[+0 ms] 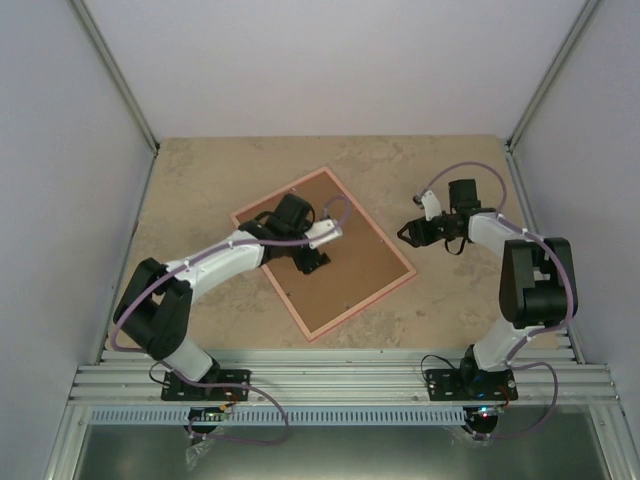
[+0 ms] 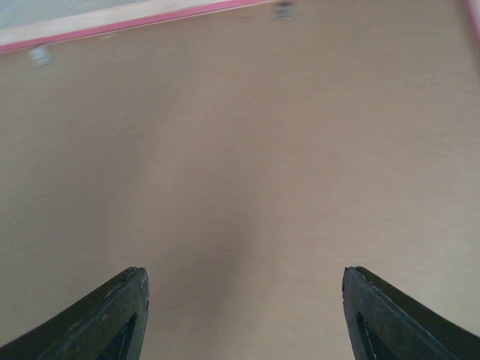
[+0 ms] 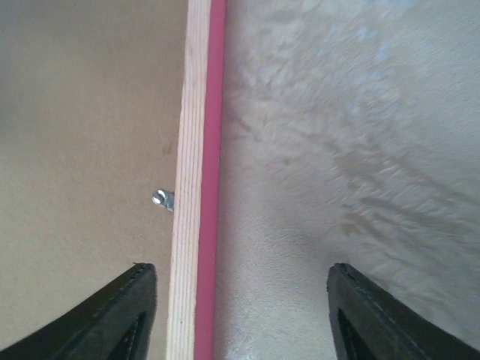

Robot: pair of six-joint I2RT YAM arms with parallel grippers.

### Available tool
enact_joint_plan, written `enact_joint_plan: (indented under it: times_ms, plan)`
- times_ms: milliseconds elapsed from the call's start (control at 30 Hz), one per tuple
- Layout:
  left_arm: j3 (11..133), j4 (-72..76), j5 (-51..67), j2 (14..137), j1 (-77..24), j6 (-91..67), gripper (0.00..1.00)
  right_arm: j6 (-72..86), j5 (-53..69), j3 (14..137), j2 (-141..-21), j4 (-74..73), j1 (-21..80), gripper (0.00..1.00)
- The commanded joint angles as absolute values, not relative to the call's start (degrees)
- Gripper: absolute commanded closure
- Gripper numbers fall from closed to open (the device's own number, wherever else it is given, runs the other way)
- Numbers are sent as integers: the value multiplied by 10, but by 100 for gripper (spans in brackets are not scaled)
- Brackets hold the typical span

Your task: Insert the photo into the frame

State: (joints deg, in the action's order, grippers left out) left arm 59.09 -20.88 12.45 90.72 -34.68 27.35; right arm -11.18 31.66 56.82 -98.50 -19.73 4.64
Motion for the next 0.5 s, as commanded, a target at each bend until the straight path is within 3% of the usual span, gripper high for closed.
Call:
enact_joint_plan:
  times_ms: [0,233,467]
  plan:
    - [569,-214,91,869,-430,268,27,-127,342,570,-946,-178,25,29]
    - [605,-187,33,940,-577,240,29,-116,340,556,-914,-149,-14,19]
    - [656,-163,-37,1035,-644,223,31,-116,358,544,-909,-138,-46,18]
